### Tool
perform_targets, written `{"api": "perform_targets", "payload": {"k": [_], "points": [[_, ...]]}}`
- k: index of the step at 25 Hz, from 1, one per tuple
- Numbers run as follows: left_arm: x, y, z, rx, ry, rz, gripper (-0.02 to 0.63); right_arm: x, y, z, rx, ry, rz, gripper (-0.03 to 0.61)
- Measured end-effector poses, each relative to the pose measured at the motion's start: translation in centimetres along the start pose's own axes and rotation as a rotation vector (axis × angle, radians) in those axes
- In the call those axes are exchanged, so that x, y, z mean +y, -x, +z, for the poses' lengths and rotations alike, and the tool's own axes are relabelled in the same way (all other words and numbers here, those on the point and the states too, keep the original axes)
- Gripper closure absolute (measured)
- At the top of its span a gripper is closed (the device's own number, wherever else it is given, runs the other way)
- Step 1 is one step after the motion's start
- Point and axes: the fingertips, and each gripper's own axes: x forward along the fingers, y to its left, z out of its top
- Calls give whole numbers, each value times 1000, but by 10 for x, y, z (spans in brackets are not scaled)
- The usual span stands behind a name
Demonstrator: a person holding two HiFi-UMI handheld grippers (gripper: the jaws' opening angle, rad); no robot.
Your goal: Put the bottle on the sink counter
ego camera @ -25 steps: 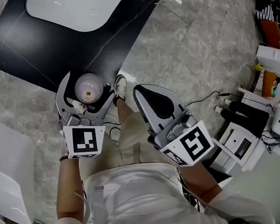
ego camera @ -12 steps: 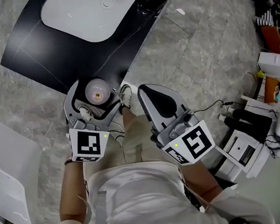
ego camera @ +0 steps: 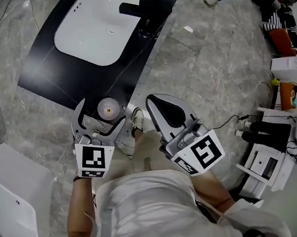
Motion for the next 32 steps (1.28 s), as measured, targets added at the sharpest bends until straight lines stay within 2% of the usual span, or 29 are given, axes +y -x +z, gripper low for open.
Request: {"api": "perform_targets", "payload": {"k": [3, 6, 7, 9, 13, 17, 26, 32], "points": [[5, 6, 11, 2, -13, 23, 103, 0, 6, 18, -29, 17, -14, 568], [13, 12, 24, -11, 13, 50, 110, -3, 14, 31, -50, 26, -35, 568], [18, 15, 28, -10, 24, 71, 136, -4, 16, 35, -56, 27, -41, 568], [31, 20, 32, -3, 45, 122, 281, -6, 22, 42, -68, 30, -54, 568], [49, 28, 43, -2, 97, 166, 428, -10, 32, 54, -96, 33, -78, 568], [65, 42, 65, -38, 94, 236, 583, -15, 38, 72, -130, 39, -93, 568], [100, 78, 130, -160, 66, 340, 600, -25, 27, 114, -199, 75, -72, 569], [129, 123, 186, -300, 61, 434, 600, -35, 15, 142, -236, 105, -43, 569]]}}
